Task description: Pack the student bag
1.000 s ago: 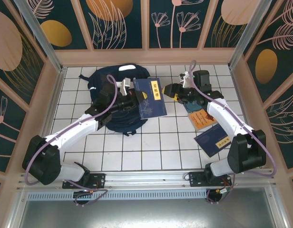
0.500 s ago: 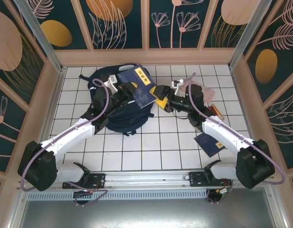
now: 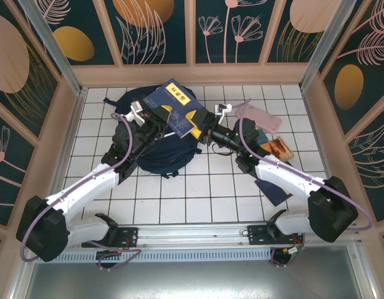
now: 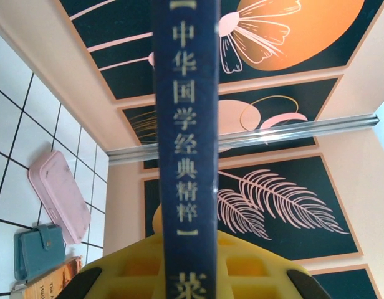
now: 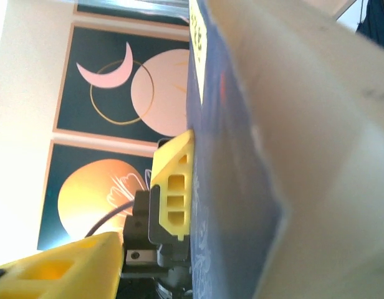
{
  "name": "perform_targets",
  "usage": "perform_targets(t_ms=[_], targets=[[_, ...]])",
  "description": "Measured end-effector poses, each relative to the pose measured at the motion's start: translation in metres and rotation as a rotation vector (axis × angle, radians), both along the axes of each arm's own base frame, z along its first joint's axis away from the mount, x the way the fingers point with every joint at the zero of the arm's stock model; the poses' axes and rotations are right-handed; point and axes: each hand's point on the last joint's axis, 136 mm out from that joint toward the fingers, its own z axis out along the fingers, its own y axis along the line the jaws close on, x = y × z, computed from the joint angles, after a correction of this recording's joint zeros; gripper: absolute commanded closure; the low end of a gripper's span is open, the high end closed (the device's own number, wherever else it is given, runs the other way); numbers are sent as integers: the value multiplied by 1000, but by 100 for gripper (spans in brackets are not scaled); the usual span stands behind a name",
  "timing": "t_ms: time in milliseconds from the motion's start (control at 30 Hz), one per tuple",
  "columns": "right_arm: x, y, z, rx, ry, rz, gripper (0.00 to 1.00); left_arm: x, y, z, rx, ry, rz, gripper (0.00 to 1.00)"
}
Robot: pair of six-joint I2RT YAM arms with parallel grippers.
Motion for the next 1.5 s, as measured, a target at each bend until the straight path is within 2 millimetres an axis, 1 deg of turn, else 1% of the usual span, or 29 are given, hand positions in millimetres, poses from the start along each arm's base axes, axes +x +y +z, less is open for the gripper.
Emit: perform_targets(t_ms=[133,167,200,233,300,333,400,433,467,567,667,767,833,933,1000,1100,1233,1400,1500], targets=[[8,-6,-2,4,32,-58,67,-2,1,4,-6,-7,0,91],[9,-8,-1,8,37,-72,74,-2,1,5,-7,-9,0,89],[9,-9,-1,8,38,-83,78,-3,2,5,-7,-9,0,87],[10,-11,-1,9,38,-92,84,-3,2,5,-7,-9,0,84],[11,-13,-2,7,37,-105,90,-3,1,3,4,-10,-1,69],[11,-14,-2,5,38,-112,93,-3,1,2,11,-8,-1,60],[12,-16,-8,-16,45,-124,93,-3,1,-2,31,-4,-2,41],[13,-19,-12,-37,49,-136,94,-3,1,-5,49,1,-2,29],[14,-21,-17,-61,51,-145,94,-2,1,-10,72,9,-3,23],[18,-33,-31,-152,56,-187,95,-3,0,-29,164,37,-7,17],[23,-54,-46,-269,42,-237,95,-4,5,-56,321,62,0,13],[30,-81,-58,-389,35,-290,95,-8,11,-83,495,77,-13,13],[35,-98,-66,-454,31,-319,94,-11,13,-100,615,81,-37,10],[38,-121,-81,-553,34,-345,94,-10,13,-124,819,84,-106,9],[38,-129,-90,-601,37,-338,94,-6,12,-138,961,83,-160,8],[34,-134,-100,-645,43,-308,94,1,13,-156,1135,82,-228,8],[35,-142,-107,-660,53,-283,94,16,9,-180,1342,85,-345,10],[41,-152,-114,-661,77,-282,94,22,6,-211,1507,90,-505,17],[42,-155,-116,-660,83,-278,94,26,11,-225,1603,101,-559,22]])
